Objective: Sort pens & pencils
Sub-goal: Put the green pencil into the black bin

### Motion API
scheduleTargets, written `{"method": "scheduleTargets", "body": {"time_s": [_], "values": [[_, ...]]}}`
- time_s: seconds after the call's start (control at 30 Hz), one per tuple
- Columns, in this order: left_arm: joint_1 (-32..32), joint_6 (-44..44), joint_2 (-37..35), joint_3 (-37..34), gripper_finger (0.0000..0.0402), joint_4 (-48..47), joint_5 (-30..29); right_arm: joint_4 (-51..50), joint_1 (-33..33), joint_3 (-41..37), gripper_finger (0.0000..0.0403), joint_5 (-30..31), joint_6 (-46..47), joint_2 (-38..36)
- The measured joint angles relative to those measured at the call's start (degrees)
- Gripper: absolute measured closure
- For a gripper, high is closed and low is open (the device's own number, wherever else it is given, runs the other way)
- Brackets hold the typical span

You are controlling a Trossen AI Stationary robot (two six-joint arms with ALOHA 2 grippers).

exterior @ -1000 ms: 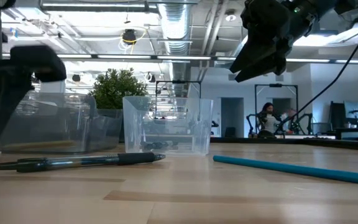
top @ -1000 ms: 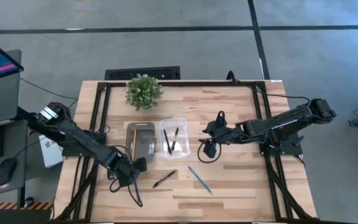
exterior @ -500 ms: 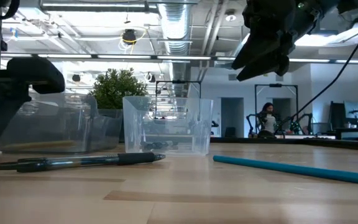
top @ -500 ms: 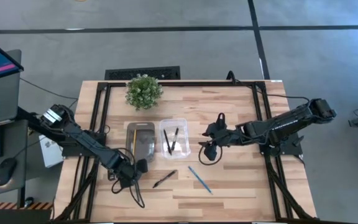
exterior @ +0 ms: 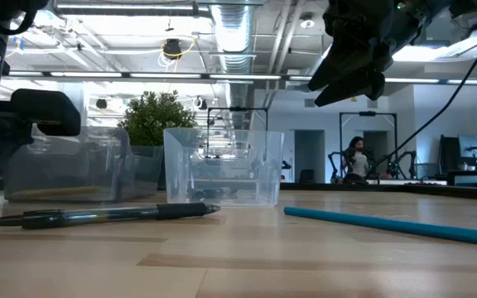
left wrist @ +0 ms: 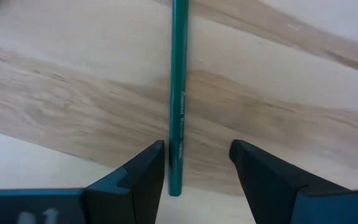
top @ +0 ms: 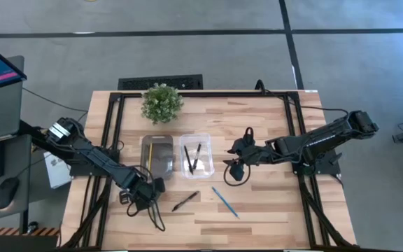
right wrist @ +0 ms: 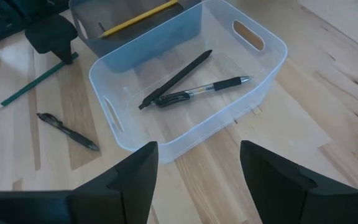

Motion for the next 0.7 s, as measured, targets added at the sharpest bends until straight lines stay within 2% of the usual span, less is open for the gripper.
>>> {"method": "scheduleTargets", "body": {"time_s": [0.4, 0.7], "values": [[-0.2, -2.5, 0.0, 0.0, 0.0275, -0.4, -0.1, 1.6, 0.0, 0.0, 0.0154, 0.0, 0.0, 0.0], [-0.3, -3.0, 0.0, -0.2, 0.0296, 1.0, -1.7, 1.6, 0.0, 0.0, 0.0154, 0.0, 0.0, 0.0]]}}
